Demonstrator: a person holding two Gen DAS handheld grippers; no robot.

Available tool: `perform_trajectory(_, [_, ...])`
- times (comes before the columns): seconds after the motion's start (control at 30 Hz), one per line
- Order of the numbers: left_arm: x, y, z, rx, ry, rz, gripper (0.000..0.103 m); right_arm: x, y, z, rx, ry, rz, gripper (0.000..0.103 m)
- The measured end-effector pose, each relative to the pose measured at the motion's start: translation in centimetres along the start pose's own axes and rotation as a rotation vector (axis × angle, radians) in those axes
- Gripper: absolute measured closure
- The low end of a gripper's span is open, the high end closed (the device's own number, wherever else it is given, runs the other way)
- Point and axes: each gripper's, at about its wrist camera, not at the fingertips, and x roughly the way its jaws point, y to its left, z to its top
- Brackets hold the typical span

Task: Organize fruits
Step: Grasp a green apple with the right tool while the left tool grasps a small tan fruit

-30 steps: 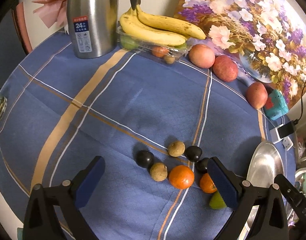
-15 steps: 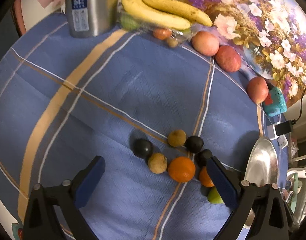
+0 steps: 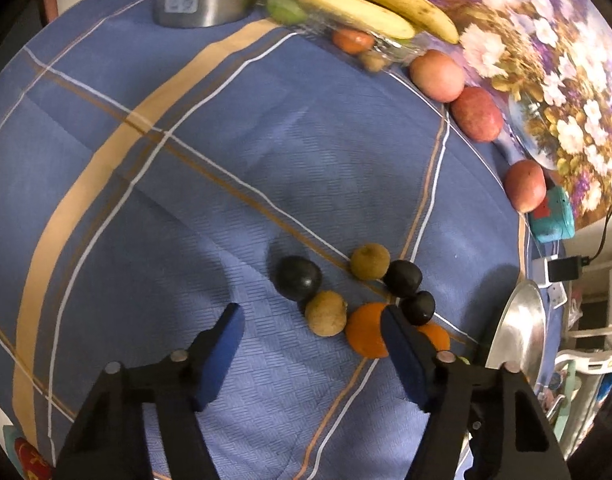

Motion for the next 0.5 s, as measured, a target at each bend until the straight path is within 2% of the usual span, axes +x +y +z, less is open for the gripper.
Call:
perform_trajectory(0.13, [0.1,0.7,0.0,-0.017,0.017,-0.007,0.045,0.5,-0.1,-0.1,0.003,0.022,-0.011,0.040])
perform_trajectory(0.23, [0.4,0.8,0.1,-0.030,0.037,-0.022,0.047,0.7,-0.1,-0.2,0.004,0.037,-0.013,0.041])
perform_trajectory(0.5, [1.0,1.1,0.2,-0.069,0.060,-0.055,0.062,1.4,-0.2,-0.4,0.006,0.066,-0.016,0.044])
